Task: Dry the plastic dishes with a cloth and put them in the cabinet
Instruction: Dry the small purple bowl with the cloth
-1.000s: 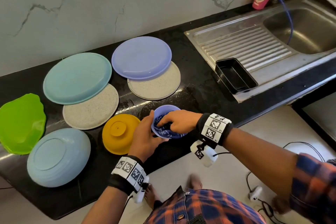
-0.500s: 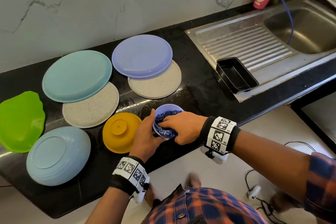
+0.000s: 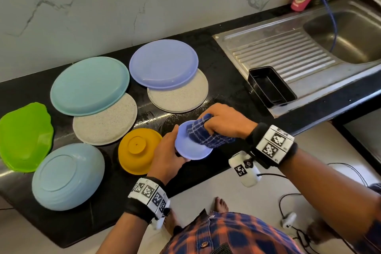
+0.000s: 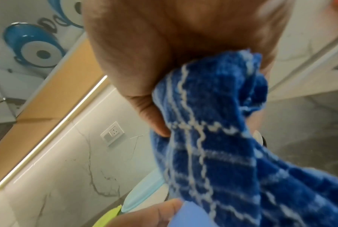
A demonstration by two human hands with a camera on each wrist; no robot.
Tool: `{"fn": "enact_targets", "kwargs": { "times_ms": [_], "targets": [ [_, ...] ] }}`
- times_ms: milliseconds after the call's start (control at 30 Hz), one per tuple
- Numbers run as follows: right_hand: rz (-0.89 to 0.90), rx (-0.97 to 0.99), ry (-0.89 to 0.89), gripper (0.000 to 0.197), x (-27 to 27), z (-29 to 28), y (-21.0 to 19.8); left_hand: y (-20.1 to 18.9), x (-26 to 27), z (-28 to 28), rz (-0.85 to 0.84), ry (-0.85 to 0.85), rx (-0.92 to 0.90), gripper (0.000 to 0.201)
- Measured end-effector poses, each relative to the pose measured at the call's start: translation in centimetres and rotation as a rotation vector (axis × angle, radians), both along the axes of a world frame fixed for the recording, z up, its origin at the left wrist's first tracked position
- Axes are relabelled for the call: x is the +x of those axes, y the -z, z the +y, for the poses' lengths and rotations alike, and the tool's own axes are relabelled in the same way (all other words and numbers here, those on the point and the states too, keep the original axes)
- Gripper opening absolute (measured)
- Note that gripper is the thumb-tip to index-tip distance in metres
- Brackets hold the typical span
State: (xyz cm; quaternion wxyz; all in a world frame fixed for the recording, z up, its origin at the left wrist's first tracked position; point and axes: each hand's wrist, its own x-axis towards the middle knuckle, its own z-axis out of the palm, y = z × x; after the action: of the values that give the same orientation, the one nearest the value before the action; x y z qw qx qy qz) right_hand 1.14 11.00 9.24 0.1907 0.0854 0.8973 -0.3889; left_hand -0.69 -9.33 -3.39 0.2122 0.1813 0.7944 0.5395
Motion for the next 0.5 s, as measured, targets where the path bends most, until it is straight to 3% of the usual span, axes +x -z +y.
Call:
{"fn": "enact_targets", "kwargs": {
  "times_ms": [100, 167, 233, 367, 400, 500],
  "targets": [
    [0.115, 0.155, 0.124, 0.018, 0.7, 0.0, 0.4, 0.8, -0.3, -0.3, 0.077, 0.019, -0.155, 0.097],
    [0.093, 0.206, 0.155, 0.017, 0.9, -0.8, 1.6, 1.0, -0.4, -0.3, 0.015, 0.038, -0.144, 0.117],
    [0.051, 0.236, 0.153, 0.015, 1.0, -1.9, 2.8, 0.6, -0.4, 0.1, -0.043, 0.059, -0.071, 0.115],
    [-0.018, 0.178, 0.085, 0.016, 1.0, -3.9, 4.8, -0.2, 0.1, 1.2, -0.145, 0.013, 0.055, 0.071],
    [-0.033, 0.142, 0.071, 0.016, 1.0, -4.3, 5.2, -0.4, 0.2, 1.3, -0.141, 0.017, 0.045, 0.07],
    [-0.036, 0.085, 0.048, 0.018, 1.4, -4.6, 5.7, -0.2, 0.0, 1.3, -0.125, 0.048, 0.003, 0.094]
  ]
}}
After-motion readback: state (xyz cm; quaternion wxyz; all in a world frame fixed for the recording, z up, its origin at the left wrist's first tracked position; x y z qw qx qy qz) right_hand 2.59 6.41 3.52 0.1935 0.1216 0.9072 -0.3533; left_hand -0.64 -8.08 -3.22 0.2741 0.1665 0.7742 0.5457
